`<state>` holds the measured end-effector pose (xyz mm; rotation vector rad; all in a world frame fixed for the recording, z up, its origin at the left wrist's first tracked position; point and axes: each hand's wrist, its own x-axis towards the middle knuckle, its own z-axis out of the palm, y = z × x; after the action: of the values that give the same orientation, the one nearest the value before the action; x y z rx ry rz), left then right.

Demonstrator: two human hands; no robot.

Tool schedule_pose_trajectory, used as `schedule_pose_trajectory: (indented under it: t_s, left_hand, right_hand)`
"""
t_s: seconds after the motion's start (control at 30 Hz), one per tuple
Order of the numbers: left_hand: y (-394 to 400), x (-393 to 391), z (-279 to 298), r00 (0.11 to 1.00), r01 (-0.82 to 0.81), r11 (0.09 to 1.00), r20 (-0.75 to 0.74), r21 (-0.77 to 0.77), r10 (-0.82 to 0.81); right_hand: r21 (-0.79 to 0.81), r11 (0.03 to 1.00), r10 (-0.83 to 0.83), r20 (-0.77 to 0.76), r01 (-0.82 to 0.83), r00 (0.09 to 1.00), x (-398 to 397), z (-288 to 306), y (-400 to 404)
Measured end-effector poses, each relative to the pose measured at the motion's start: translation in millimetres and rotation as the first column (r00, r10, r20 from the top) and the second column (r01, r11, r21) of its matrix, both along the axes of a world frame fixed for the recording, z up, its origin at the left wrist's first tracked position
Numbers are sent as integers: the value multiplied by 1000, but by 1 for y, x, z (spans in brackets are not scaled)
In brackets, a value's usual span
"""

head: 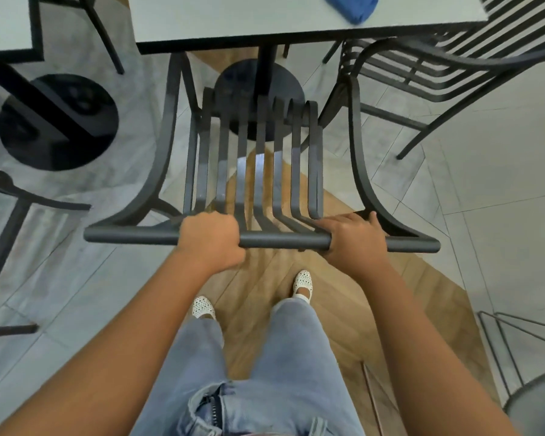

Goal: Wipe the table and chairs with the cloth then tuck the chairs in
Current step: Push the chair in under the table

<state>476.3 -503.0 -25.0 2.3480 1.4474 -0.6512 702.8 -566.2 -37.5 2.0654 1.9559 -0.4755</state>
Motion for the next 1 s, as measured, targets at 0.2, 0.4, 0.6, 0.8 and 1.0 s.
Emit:
schedule_pose_trajectory:
  t_s: [0.2, 0.4, 0.6, 0.8, 1.0]
  left_hand:
    - [-11, 80, -1, 997, -78, 997, 3, -4, 78]
    - [-13, 152, 0, 985, -174, 984, -13, -34, 174]
    - [-13, 202, -4, 964, -257, 965, 51, -47, 260]
    - [-1, 200, -8, 953, -291, 948, 126, 130, 275]
    - [20, 203, -4, 954, -266, 933, 202, 242, 220]
  right_hand:
    - [-61, 997, 41, -23, -42, 999, 91, 10, 10]
    - [-99, 981, 160, -62, -165, 985, 173, 15, 29]
    - [175, 940, 314, -106, -293, 943, 246, 6, 44]
    - [414, 838, 451, -158, -356, 878, 273, -4, 69]
    - [458, 825, 427, -125, -329, 896, 273, -10, 95]
